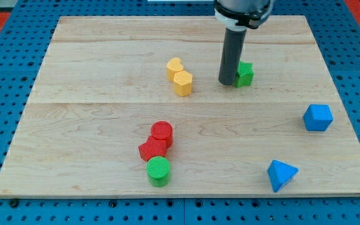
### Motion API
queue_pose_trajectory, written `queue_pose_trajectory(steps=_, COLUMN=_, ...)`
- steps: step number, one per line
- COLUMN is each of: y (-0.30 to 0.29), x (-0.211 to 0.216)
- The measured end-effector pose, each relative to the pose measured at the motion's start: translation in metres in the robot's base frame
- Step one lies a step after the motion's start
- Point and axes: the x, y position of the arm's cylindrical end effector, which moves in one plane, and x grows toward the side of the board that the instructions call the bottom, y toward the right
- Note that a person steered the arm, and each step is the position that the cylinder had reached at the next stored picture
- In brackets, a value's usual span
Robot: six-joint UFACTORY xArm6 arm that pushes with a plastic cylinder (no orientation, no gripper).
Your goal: Slide the red star and the green circle up a bit
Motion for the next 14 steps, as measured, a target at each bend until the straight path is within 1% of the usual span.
queue_pose_trajectory(steps=2, y=0.077, x=-0.011)
queue_pose_trajectory(steps=3, y=0.093, x=-0.008)
queue_pose_trajectory(steps=4, y=0.048, x=0.041)
queue_pose_trajectory(steps=6, y=0.004, x=0.160)
queue_pose_trajectory(steps=7, y=-0.020, x=0.207)
queue_pose_trajectory(steps=8, y=-0.047, x=0.234)
queue_pose_trajectory(steps=10, y=-0.101, x=0.234)
queue_pose_trajectory(steps=12, y=-0.176, x=0.231)
queue_pose_trajectory(steps=14, y=-0.196, x=0.190)
